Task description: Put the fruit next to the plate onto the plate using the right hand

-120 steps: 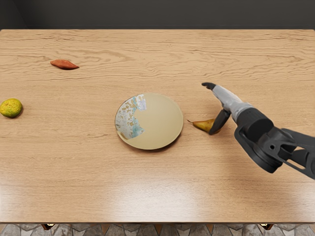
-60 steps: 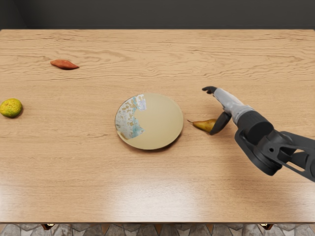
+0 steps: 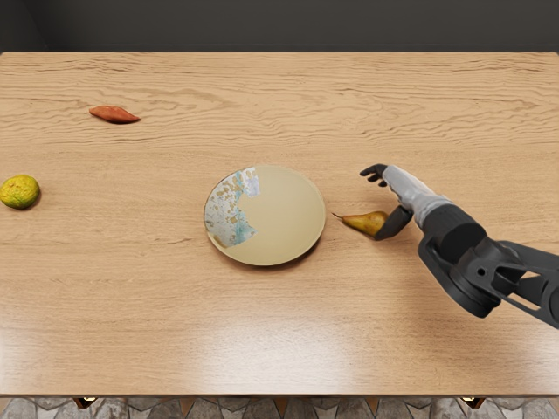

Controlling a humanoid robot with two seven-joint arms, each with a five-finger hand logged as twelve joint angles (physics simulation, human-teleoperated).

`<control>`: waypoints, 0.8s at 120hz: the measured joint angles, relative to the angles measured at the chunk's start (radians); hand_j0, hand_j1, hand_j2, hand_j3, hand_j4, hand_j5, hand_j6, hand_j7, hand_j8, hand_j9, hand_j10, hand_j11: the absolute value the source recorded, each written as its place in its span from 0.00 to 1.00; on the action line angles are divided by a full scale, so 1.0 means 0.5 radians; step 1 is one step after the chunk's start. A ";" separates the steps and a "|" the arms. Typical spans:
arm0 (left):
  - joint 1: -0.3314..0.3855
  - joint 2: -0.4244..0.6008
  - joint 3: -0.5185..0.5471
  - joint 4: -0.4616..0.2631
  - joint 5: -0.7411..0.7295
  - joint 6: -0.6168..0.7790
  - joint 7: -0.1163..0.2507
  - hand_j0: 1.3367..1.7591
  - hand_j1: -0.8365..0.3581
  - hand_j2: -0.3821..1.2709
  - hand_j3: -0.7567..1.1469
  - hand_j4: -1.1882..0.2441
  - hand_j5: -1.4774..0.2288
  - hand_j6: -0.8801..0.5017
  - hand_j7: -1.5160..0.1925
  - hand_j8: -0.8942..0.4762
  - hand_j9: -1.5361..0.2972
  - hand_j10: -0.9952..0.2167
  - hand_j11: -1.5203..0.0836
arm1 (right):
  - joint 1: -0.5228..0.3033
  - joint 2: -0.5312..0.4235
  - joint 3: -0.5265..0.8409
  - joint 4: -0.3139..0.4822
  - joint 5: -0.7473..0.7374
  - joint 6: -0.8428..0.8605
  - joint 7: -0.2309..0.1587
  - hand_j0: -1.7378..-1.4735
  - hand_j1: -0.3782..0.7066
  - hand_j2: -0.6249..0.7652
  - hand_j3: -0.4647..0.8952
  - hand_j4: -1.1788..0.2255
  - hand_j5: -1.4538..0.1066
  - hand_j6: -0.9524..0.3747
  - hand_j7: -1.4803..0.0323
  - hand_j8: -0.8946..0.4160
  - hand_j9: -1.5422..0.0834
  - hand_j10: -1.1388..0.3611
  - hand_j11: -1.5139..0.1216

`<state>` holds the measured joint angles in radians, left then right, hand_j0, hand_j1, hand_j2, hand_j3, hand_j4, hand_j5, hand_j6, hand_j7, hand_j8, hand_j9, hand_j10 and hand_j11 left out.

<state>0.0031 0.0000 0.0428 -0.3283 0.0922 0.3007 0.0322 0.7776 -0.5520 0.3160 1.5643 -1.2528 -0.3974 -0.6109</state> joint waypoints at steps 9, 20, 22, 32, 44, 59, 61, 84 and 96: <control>0.000 0.000 0.000 0.000 0.000 0.000 0.000 0.76 0.99 0.23 0.40 0.83 0.86 0.63 0.88 0.65 0.83 0.82 0.94 | 0.000 0.007 0.000 -0.001 0.000 -0.001 0.000 0.30 0.33 0.41 0.34 0.64 0.70 0.51 0.74 0.47 0.73 0.58 0.71; 0.000 0.000 0.000 0.000 0.000 0.000 0.000 0.76 0.99 0.23 0.40 0.83 0.86 0.63 0.88 0.65 0.83 0.82 0.94 | 0.000 0.013 0.000 -0.002 0.000 -0.004 -0.001 0.30 0.36 0.43 0.34 0.62 0.68 0.48 0.72 0.45 0.70 0.55 0.68; 0.000 0.000 0.000 0.000 0.000 0.000 0.000 0.76 0.99 0.23 0.40 0.83 0.86 0.63 0.88 0.65 0.83 0.82 0.94 | 0.000 0.014 0.000 -0.002 0.000 -0.004 -0.001 0.30 0.36 0.43 0.34 0.62 0.67 0.48 0.71 0.44 0.70 0.55 0.68; 0.000 0.000 0.000 0.000 0.000 0.000 0.000 0.76 0.99 0.23 0.40 0.83 0.86 0.63 0.88 0.65 0.83 0.82 0.94 | 0.000 0.016 0.000 -0.002 -0.001 -0.005 -0.001 0.30 0.39 0.43 0.34 0.60 0.65 0.46 0.69 0.42 0.68 0.53 0.66; 0.000 0.000 0.000 0.000 0.000 0.000 0.000 0.76 0.99 0.23 0.40 0.83 0.86 0.63 0.88 0.65 0.83 0.82 0.94 | -0.002 0.016 0.000 -0.002 0.000 -0.005 -0.001 0.30 0.43 0.42 0.34 0.57 0.62 0.44 0.66 0.40 0.65 0.51 0.63; 0.000 0.000 0.000 0.000 0.000 0.000 0.000 0.76 0.99 0.23 0.40 0.83 0.86 0.63 0.88 0.65 0.83 0.82 0.94 | -0.003 0.015 0.000 -0.002 0.002 -0.005 -0.001 0.30 0.48 0.41 0.34 0.55 0.59 0.41 0.63 0.37 0.63 0.49 0.60; 0.000 0.000 0.000 0.000 0.000 0.000 0.000 0.76 0.99 0.23 0.40 0.83 0.86 0.63 0.88 0.65 0.83 0.82 0.94 | -0.003 0.015 0.000 -0.002 0.002 -0.005 -0.001 0.30 0.49 0.40 0.34 0.55 0.59 0.41 0.63 0.37 0.62 0.49 0.60; 0.000 0.000 0.000 0.000 0.000 0.000 0.000 0.76 0.99 0.23 0.40 0.83 0.86 0.63 0.88 0.65 0.83 0.82 0.94 | 0.001 0.017 0.000 -0.002 0.005 -0.001 -0.001 0.30 0.52 0.38 0.34 0.53 0.57 0.39 0.61 0.35 0.61 0.47 0.59; 0.000 0.000 0.000 0.000 0.000 0.000 0.000 0.76 0.99 0.23 0.40 0.83 0.86 0.63 0.88 0.65 0.83 0.82 0.94 | 0.009 0.020 0.000 -0.002 0.008 0.009 0.000 0.30 0.52 0.38 0.34 0.53 0.57 0.39 0.61 0.35 0.60 0.47 0.58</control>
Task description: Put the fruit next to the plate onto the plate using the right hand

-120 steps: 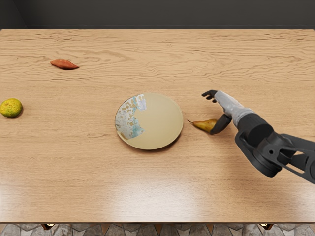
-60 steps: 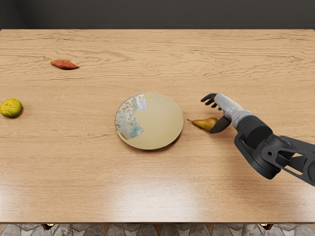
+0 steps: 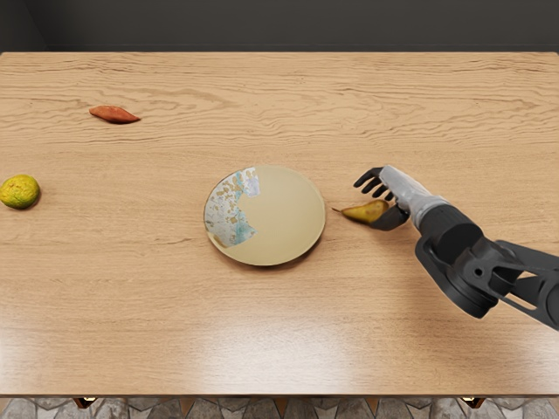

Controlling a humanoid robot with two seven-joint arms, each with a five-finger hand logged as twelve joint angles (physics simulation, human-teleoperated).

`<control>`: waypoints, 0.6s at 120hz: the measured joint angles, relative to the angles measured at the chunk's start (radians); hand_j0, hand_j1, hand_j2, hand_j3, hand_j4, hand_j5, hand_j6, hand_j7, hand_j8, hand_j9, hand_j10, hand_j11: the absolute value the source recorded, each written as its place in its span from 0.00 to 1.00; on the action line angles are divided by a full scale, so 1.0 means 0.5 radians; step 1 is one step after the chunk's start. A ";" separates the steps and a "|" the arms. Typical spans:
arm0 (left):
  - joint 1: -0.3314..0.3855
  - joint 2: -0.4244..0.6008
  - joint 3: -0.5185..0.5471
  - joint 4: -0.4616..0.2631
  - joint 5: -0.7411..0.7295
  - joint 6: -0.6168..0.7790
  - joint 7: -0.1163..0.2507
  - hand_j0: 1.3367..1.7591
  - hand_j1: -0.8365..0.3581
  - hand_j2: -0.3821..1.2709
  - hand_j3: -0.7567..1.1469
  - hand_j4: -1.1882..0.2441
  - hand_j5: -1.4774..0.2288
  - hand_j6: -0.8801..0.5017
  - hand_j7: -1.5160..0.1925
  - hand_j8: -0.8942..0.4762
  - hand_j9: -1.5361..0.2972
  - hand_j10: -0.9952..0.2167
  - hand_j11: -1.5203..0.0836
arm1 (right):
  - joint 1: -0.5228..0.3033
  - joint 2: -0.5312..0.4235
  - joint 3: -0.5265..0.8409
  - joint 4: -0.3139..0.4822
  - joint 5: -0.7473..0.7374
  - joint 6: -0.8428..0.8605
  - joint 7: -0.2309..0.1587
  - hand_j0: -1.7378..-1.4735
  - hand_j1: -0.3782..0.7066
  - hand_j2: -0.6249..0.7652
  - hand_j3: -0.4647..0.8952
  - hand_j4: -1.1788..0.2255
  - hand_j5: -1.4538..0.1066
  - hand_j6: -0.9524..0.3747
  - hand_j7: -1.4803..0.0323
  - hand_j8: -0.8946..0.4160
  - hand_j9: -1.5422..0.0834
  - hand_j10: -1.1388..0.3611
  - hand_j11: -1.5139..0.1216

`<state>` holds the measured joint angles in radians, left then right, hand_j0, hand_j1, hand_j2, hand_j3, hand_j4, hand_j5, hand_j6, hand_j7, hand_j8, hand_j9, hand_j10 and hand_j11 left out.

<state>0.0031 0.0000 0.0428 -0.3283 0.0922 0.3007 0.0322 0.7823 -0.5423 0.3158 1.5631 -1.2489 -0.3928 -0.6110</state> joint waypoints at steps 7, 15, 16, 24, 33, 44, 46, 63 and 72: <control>0.000 0.000 0.000 0.000 0.000 0.000 0.000 0.76 0.99 0.23 0.40 0.83 0.86 0.63 0.88 0.65 0.83 0.82 0.94 | 0.003 0.000 -0.001 0.000 0.004 0.005 0.000 0.30 0.52 0.39 0.34 0.53 0.57 0.39 0.60 0.35 0.60 0.47 0.58; 0.000 0.000 0.000 0.000 0.000 0.000 0.000 0.76 0.99 0.23 0.40 0.83 0.86 0.63 0.88 0.65 0.83 0.82 0.94 | 0.003 -0.002 -0.002 -0.001 0.008 0.009 0.000 0.30 0.52 0.39 0.34 0.53 0.57 0.39 0.60 0.35 0.60 0.47 0.58; 0.000 0.000 0.000 0.000 0.000 0.000 0.000 0.76 0.99 0.23 0.40 0.83 0.86 0.63 0.88 0.65 0.83 0.82 0.94 | 0.003 -0.002 -0.002 -0.001 0.009 0.009 0.000 0.30 0.52 0.39 0.34 0.53 0.57 0.39 0.60 0.35 0.60 0.47 0.58; 0.000 0.000 0.000 0.000 0.000 0.000 0.000 0.76 0.99 0.23 0.40 0.83 0.86 0.63 0.88 0.65 0.83 0.82 0.94 | 0.003 -0.003 -0.002 -0.002 0.010 0.011 0.000 0.30 0.52 0.39 0.34 0.53 0.56 0.38 0.60 0.35 0.60 0.47 0.58; 0.000 0.000 0.000 0.000 0.000 0.000 0.000 0.76 0.99 0.23 0.40 0.83 0.86 0.63 0.88 0.65 0.83 0.82 0.94 | 0.003 -0.003 -0.002 -0.009 0.010 0.012 0.000 0.30 0.52 0.39 0.34 0.52 0.56 0.38 0.60 0.33 0.59 0.46 0.57; 0.000 0.000 0.000 0.000 0.000 0.000 0.000 0.76 0.99 0.23 0.40 0.83 0.86 0.63 0.88 0.65 0.83 0.82 0.94 | 0.004 0.001 -0.002 -0.018 0.013 0.012 0.000 0.30 0.53 0.39 0.34 0.51 0.55 0.37 0.59 0.31 0.58 0.45 0.56; 0.000 0.000 0.000 0.000 0.000 0.000 0.000 0.76 0.99 0.23 0.40 0.83 0.86 0.63 0.88 0.65 0.83 0.82 0.94 | 0.004 0.002 -0.003 -0.019 0.013 0.012 0.000 0.30 0.54 0.39 0.34 0.51 0.55 0.37 0.58 0.31 0.58 0.45 0.56; 0.000 0.000 0.000 0.000 0.000 0.000 0.000 0.76 0.99 0.23 0.40 0.83 0.86 0.63 0.88 0.65 0.83 0.82 0.94 | 0.005 0.006 -0.002 -0.023 0.015 0.011 0.000 0.30 0.56 0.40 0.34 0.49 0.53 0.35 0.56 0.29 0.56 0.43 0.54; 0.000 0.000 0.000 0.000 0.000 0.000 0.000 0.76 0.99 0.23 0.40 0.83 0.86 0.63 0.88 0.65 0.83 0.82 0.94 | 0.005 0.016 -0.002 -0.031 0.015 0.011 -0.001 0.30 0.57 0.42 0.34 0.48 0.53 0.34 0.55 0.30 0.55 0.43 0.53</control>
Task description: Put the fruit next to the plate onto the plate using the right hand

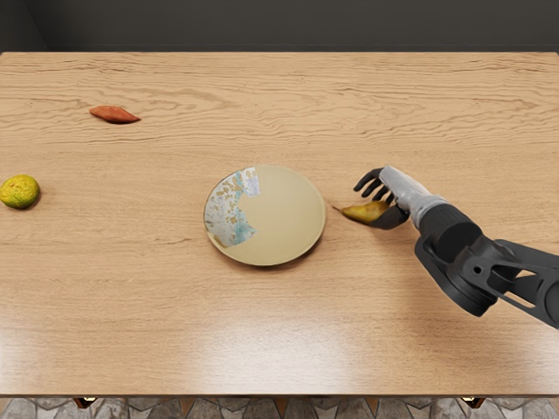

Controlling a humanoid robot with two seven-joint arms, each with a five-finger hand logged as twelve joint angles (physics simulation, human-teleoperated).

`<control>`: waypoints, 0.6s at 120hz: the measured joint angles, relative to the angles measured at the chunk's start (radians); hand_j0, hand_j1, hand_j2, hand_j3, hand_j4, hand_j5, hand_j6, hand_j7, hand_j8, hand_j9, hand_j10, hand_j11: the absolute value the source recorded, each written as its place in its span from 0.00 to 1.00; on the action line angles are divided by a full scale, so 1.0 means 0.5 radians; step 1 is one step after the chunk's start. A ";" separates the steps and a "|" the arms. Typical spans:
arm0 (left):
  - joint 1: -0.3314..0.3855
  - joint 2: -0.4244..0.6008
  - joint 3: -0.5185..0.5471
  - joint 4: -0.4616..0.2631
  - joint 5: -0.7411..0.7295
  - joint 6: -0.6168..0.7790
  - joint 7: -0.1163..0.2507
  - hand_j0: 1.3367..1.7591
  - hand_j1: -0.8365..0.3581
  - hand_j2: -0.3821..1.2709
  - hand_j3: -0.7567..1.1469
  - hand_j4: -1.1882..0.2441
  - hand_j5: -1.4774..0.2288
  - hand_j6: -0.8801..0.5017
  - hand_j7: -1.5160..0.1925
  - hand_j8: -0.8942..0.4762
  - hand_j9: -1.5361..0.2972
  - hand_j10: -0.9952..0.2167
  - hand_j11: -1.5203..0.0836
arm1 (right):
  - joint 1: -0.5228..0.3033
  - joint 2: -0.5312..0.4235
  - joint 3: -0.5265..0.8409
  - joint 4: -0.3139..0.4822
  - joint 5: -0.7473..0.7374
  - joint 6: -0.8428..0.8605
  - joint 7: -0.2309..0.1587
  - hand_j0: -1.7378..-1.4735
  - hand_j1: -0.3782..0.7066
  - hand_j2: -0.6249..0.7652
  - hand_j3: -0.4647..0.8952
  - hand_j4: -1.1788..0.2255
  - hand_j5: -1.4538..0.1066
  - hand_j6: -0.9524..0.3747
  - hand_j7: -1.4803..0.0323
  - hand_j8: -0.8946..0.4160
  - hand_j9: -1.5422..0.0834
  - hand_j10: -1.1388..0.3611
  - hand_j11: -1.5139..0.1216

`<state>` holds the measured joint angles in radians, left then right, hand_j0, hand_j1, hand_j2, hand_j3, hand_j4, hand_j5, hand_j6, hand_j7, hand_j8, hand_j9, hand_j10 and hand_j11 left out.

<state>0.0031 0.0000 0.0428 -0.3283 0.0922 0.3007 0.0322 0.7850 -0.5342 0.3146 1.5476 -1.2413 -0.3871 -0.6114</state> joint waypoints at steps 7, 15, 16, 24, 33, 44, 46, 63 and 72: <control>0.000 0.000 0.000 0.000 0.000 0.000 0.000 0.76 0.99 0.23 0.40 0.83 0.86 0.63 0.88 0.65 0.83 0.82 0.94 | 0.001 0.021 0.000 -0.020 -0.003 0.001 -0.003 0.31 0.59 0.42 0.34 0.47 0.52 0.34 0.55 0.30 0.55 0.42 0.53; 0.000 0.000 0.000 0.000 0.000 0.000 0.000 0.76 0.99 0.23 0.40 0.83 0.86 0.63 0.88 0.65 0.83 0.82 0.94 | 0.002 0.036 0.000 -0.034 -0.004 0.003 -0.003 0.31 0.63 0.45 0.34 0.47 0.52 0.33 0.54 0.32 0.54 0.43 0.52; 0.000 0.000 0.000 0.000 0.000 0.000 0.000 0.76 0.99 0.23 0.40 0.83 0.86 0.63 0.88 0.65 0.83 0.82 0.94 | 0.001 0.037 0.000 -0.035 -0.004 0.002 -0.003 0.31 0.63 0.45 0.34 0.46 0.51 0.33 0.54 0.32 0.54 0.43 0.52; 0.000 0.000 0.000 0.000 0.000 0.000 0.000 0.76 0.99 0.23 0.40 0.83 0.86 0.63 0.88 0.65 0.83 0.82 0.94 | -0.001 0.043 0.000 -0.042 -0.006 0.003 -0.004 0.31 0.68 0.53 0.34 0.45 0.50 0.31 0.52 0.34 0.52 0.43 0.50; 0.000 0.000 0.000 0.000 0.000 0.000 0.000 0.76 0.99 0.23 0.40 0.83 0.86 0.63 0.88 0.65 0.83 0.82 0.94 | -0.004 0.047 0.001 -0.045 -0.012 0.002 -0.002 0.31 0.68 0.57 0.34 0.42 0.49 0.30 0.50 0.34 0.50 0.44 0.48; 0.000 0.000 0.000 0.000 0.000 0.000 0.000 0.76 0.99 0.23 0.40 0.83 0.86 0.63 0.88 0.65 0.83 0.82 0.94 | -0.004 0.049 0.001 -0.047 -0.008 0.005 0.000 0.31 0.66 0.60 0.34 0.39 0.45 0.28 0.46 0.33 0.47 0.43 0.44; 0.000 0.000 0.000 0.000 0.000 0.000 0.000 0.76 0.99 0.23 0.40 0.83 0.86 0.63 0.88 0.65 0.83 0.82 0.94 | -0.004 0.050 0.001 -0.048 -0.008 0.007 -0.001 0.31 0.66 0.60 0.34 0.38 0.44 0.28 0.45 0.32 0.46 0.43 0.44; 0.000 0.000 0.000 0.000 0.000 0.000 0.000 0.76 0.99 0.23 0.40 0.83 0.86 0.63 0.88 0.65 0.83 0.82 0.94 | 0.000 0.053 0.003 -0.051 0.007 0.012 -0.003 0.32 0.67 0.61 0.34 0.33 0.41 0.32 0.40 0.35 0.42 0.44 0.39; 0.000 0.000 0.000 0.000 0.000 0.000 0.000 0.76 0.99 0.23 0.40 0.83 0.86 0.63 0.88 0.65 0.83 0.82 0.94 | 0.008 0.053 0.004 -0.052 0.020 0.016 -0.002 0.32 0.67 0.62 0.34 0.32 0.38 0.31 0.38 0.35 0.41 0.44 0.38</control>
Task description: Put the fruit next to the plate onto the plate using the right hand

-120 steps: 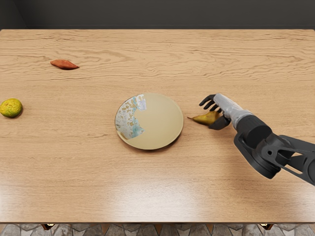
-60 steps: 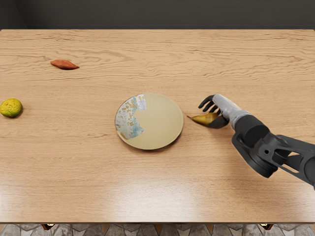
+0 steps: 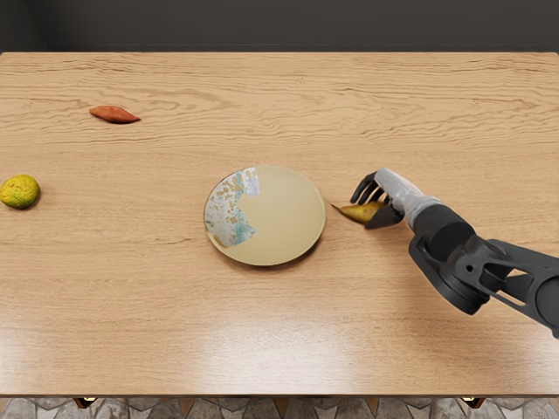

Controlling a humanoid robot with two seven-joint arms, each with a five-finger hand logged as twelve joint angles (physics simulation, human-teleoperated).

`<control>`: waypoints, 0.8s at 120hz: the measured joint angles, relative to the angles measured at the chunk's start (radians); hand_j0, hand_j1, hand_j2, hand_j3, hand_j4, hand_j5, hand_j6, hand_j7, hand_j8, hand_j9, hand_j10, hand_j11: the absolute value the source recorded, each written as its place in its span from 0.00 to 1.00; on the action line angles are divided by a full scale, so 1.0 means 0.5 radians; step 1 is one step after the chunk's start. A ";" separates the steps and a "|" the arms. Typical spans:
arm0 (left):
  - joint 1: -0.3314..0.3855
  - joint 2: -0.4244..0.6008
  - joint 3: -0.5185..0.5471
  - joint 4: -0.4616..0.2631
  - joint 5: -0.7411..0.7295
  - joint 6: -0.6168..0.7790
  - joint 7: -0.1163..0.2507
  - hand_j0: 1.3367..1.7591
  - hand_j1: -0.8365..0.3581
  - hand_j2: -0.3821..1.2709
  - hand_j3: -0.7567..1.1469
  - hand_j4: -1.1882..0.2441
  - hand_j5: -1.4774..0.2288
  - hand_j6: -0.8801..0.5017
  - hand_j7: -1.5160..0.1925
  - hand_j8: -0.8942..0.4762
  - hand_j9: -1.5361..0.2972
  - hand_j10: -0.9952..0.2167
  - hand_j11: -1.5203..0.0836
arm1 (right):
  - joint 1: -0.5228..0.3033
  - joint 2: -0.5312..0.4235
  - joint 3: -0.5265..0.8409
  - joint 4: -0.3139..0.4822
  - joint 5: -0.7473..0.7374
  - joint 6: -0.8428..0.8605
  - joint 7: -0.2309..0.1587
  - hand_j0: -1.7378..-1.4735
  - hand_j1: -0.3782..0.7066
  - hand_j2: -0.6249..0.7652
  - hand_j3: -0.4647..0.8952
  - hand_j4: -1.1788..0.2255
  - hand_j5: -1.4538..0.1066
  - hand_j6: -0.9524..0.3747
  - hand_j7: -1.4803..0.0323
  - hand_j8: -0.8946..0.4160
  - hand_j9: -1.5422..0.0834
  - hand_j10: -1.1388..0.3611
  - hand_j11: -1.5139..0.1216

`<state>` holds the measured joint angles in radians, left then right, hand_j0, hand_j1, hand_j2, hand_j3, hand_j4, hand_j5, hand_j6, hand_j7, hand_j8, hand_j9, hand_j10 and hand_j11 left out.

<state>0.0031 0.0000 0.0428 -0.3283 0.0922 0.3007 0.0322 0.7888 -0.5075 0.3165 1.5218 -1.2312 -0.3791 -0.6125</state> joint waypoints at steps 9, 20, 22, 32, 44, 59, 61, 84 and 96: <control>0.000 0.000 0.000 0.000 0.000 0.000 0.000 0.76 0.99 0.23 0.40 0.83 0.86 0.63 0.88 0.65 0.83 0.82 0.94 | 0.014 -0.002 0.007 0.000 0.014 0.005 0.002 0.32 0.66 0.65 0.34 0.32 0.35 0.29 0.37 0.34 0.39 0.44 0.36; 0.000 0.000 0.000 0.000 0.000 0.000 0.000 0.76 0.99 0.23 0.40 0.83 0.86 0.63 0.88 0.65 0.83 0.82 0.94 | 0.060 -0.005 0.014 -0.001 0.053 0.007 0.002 0.31 0.66 0.67 0.34 0.32 0.33 0.25 0.36 0.34 0.37 0.44 0.35; 0.000 0.000 0.000 0.000 0.000 0.000 0.000 0.76 0.99 0.23 0.40 0.83 0.86 0.63 0.88 0.65 0.83 0.82 0.94 | 0.071 -0.006 0.015 -0.001 0.061 0.007 0.002 0.31 0.66 0.67 0.34 0.32 0.33 0.24 0.36 0.34 0.37 0.44 0.35; 0.000 0.000 0.000 0.000 0.000 0.000 0.000 0.76 0.99 0.23 0.40 0.83 0.86 0.63 0.88 0.65 0.83 0.82 0.94 | 0.124 -0.007 0.018 -0.003 0.097 0.009 0.003 0.31 0.67 0.67 0.34 0.32 0.31 0.21 0.35 0.35 0.36 0.46 0.34; 0.000 0.000 0.000 0.000 0.000 0.000 0.000 0.76 0.99 0.23 0.40 0.83 0.86 0.63 0.88 0.65 0.83 0.82 0.94 | 0.178 -0.015 0.022 -0.003 0.140 0.010 0.004 0.31 0.68 0.70 0.34 0.32 0.29 0.18 0.34 0.36 0.35 0.45 0.33; 0.000 0.000 0.000 0.000 0.000 0.000 0.000 0.76 0.99 0.23 0.40 0.83 0.86 0.63 0.88 0.65 0.83 0.82 0.94 | 0.235 -0.026 0.026 -0.003 0.174 0.009 0.004 0.31 0.69 0.74 0.34 0.32 0.28 0.16 0.33 0.35 0.34 0.45 0.32; 0.000 0.000 0.000 0.000 0.000 0.000 0.000 0.76 0.99 0.23 0.40 0.83 0.86 0.63 0.88 0.65 0.83 0.82 0.94 | 0.239 -0.026 0.026 -0.003 0.177 0.009 0.004 0.31 0.70 0.75 0.34 0.31 0.28 0.16 0.33 0.35 0.34 0.45 0.32; 0.000 0.000 0.000 0.000 0.000 0.000 0.000 0.76 0.99 0.23 0.40 0.83 0.86 0.63 0.88 0.65 0.83 0.82 0.94 | 0.265 -0.024 0.031 -0.004 0.189 0.010 0.005 0.31 0.70 0.76 0.34 0.31 0.27 0.15 0.32 0.35 0.33 0.45 0.31; 0.000 0.000 0.000 0.000 0.000 0.000 0.000 0.76 0.99 0.23 0.40 0.83 0.86 0.63 0.88 0.65 0.83 0.82 0.94 | 0.282 -0.009 0.032 -0.004 0.190 0.012 0.004 0.31 0.69 0.78 0.34 0.31 0.27 0.15 0.32 0.34 0.33 0.44 0.31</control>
<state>0.0031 0.0000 0.0429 -0.3283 0.0922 0.3007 0.0322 0.9299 -0.5121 0.3324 1.5200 -1.1360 -0.3732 -0.6104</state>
